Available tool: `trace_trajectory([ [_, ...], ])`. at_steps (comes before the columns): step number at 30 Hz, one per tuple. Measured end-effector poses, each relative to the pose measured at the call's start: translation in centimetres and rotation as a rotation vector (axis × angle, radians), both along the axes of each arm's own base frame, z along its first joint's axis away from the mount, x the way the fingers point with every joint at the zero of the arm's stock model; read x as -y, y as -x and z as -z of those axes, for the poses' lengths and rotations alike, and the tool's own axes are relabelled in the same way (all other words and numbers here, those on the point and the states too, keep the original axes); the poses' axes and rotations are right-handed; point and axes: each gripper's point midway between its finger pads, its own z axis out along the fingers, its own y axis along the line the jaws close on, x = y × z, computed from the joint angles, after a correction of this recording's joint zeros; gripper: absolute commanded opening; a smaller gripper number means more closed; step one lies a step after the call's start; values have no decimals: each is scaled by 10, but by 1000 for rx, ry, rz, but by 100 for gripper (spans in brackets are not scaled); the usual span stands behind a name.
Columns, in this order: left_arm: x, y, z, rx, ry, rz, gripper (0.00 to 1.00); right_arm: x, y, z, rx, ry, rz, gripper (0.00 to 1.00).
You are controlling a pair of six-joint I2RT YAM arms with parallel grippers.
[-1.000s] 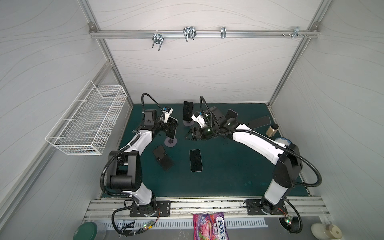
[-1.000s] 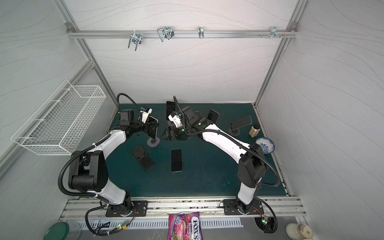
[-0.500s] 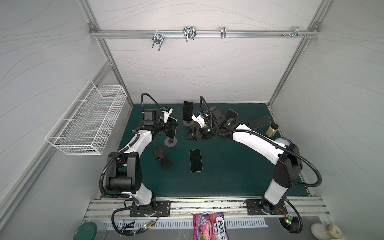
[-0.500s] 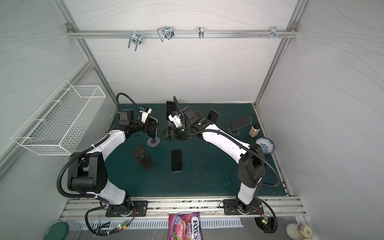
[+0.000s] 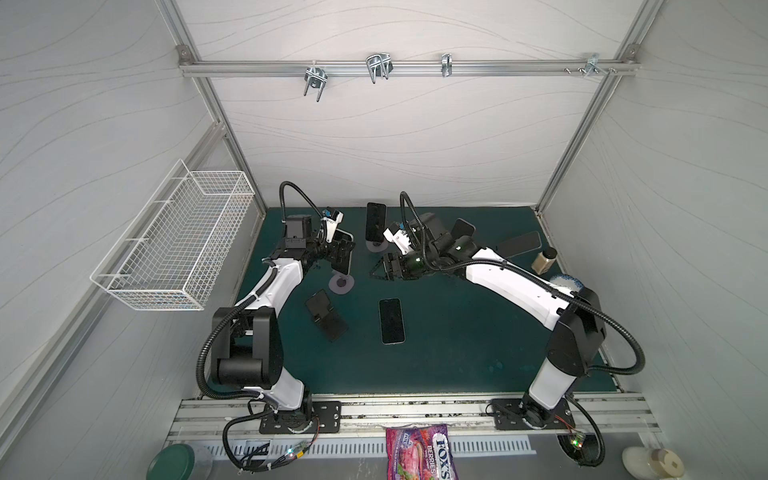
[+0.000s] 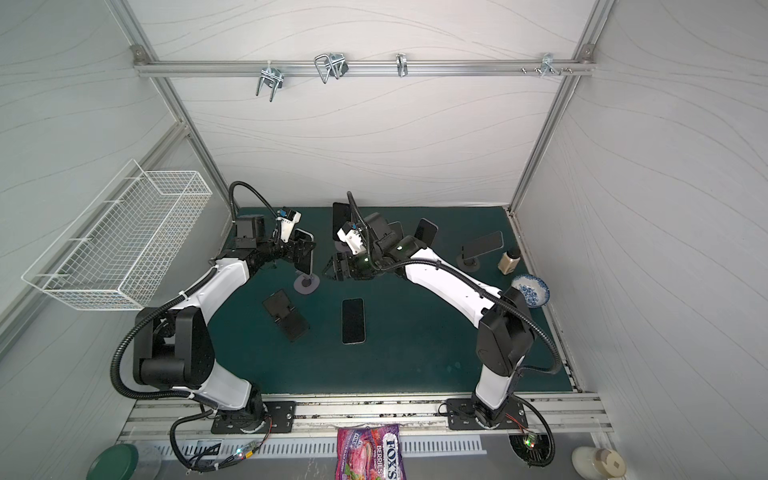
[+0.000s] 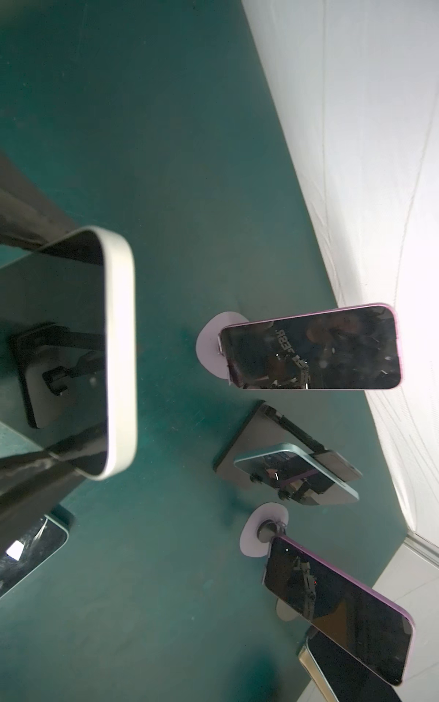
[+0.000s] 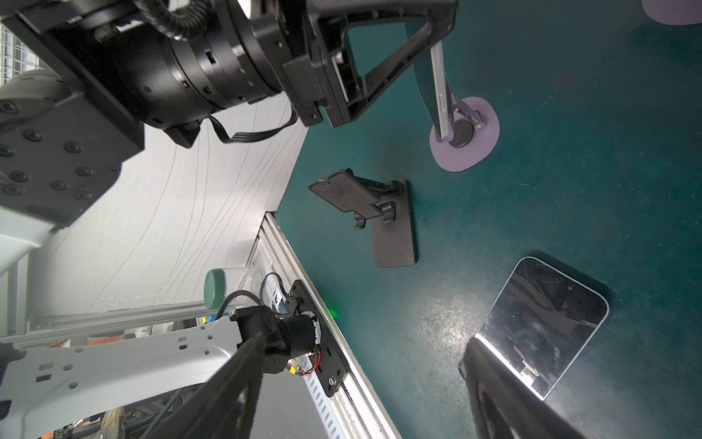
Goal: Remove the phone from the phone stand
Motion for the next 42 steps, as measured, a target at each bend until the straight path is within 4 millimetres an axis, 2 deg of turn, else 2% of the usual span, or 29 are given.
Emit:
trace_trajectory([
  [10,4,-3,-32,27,26,-16,63,3,2,-12,22,-18,4,83],
  [16,24,3,-47,37,10,-1,62,12,7,-22,40,-31,11,83],
  [22,45,11,-54,30,16,3,61,31,11,-24,44,-34,33,83],
  [30,77,19,-71,52,13,17,59,70,4,-20,42,-21,109,83],
  [37,100,30,-69,16,31,29,56,93,-2,-31,67,-33,160,83],
  [42,116,40,-68,-10,39,30,54,101,-3,-29,71,-23,176,84],
])
